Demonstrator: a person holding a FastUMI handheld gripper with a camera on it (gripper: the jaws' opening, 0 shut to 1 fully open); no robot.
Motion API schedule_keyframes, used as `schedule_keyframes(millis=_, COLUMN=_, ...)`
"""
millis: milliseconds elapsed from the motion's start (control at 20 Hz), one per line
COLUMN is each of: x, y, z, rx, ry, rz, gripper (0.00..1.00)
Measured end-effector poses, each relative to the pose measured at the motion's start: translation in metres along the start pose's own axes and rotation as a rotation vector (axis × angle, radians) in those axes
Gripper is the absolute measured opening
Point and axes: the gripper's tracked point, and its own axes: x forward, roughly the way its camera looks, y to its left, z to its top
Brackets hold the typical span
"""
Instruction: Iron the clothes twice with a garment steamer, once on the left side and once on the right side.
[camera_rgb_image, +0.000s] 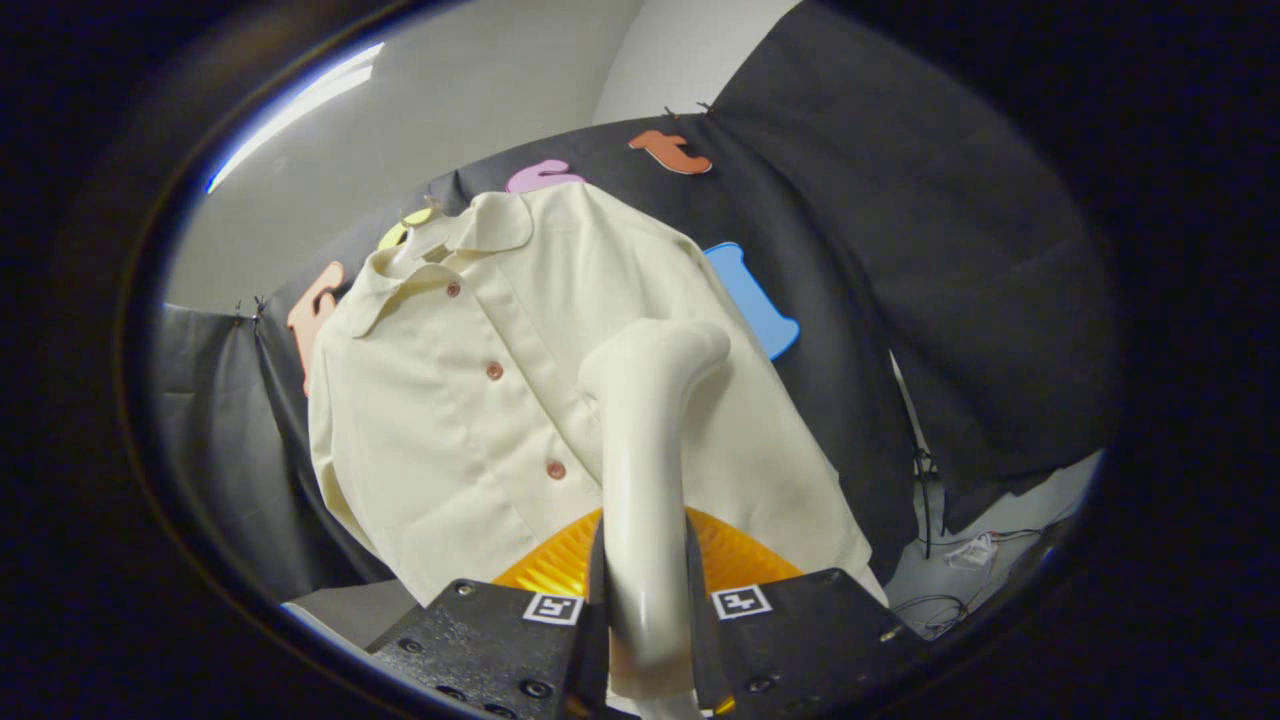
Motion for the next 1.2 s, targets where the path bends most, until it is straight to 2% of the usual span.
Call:
schedule_keyframes(millis=750, x=-0.030, y=-0.066, z=-0.097, rx=0.083, ry=0.120, rz=-0.080, gripper=0.33)
schedule_keyframes(millis=1200, x=-0.060, y=-0.093, z=-0.136, rx=0.146, ry=0.197, rz=-0.156, gripper=0.33)
